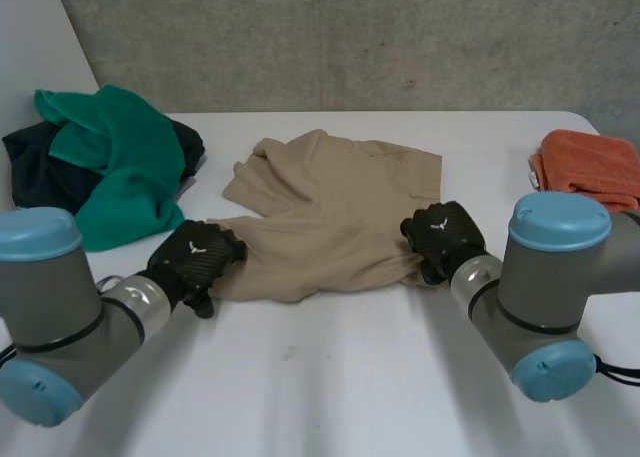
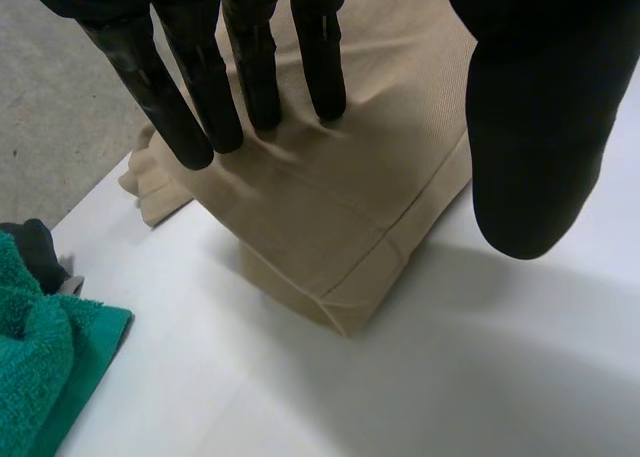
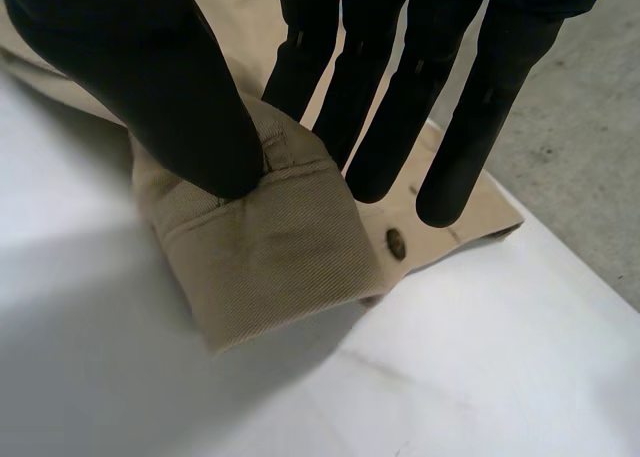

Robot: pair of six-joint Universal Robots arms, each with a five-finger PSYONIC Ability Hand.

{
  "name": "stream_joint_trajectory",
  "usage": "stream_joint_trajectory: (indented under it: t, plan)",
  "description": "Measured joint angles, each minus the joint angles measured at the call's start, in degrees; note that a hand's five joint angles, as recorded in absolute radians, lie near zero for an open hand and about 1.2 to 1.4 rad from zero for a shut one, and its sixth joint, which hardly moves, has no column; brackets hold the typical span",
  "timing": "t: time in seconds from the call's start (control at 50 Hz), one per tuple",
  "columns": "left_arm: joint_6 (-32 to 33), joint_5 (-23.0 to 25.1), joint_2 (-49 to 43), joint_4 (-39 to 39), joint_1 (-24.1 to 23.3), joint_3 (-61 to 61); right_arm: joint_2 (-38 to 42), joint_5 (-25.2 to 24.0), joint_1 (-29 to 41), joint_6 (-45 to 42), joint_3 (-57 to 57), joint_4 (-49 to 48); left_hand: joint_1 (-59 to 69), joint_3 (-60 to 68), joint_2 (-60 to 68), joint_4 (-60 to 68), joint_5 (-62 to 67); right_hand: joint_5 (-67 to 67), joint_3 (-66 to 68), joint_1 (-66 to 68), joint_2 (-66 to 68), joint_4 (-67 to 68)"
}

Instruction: Fold the laundry.

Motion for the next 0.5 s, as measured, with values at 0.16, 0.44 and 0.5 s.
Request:
stream_joint_trajectory:
  t: [0.16,0.44,0.5]
  plan:
    - [2.18,-1.29,-4.73,0.41,-0.92,4.73,0.62,-0.37,-0.44,2.22,-2.51,0.26,19.85,18.84,18.95,19.54,19.36,0.0,0.0,1.04,0.0,0.0]
    - [2.03,-0.35,-0.85,0.3,-1.0,4.04,-3.43,-0.01,-0.85,-0.29,-5.65,13.44,40.84,42.32,42.88,43.36,42.01,0.01,0.0,1.04,0.0,0.0]
    - [1.45,1.05,2.61,-1.72,-0.56,2.3,-4.81,-0.54,-1.06,-3.08,-5.95,18.54,40.84,42.32,42.88,43.37,42.01,0.01,0.0,1.04,0.0,0.0]
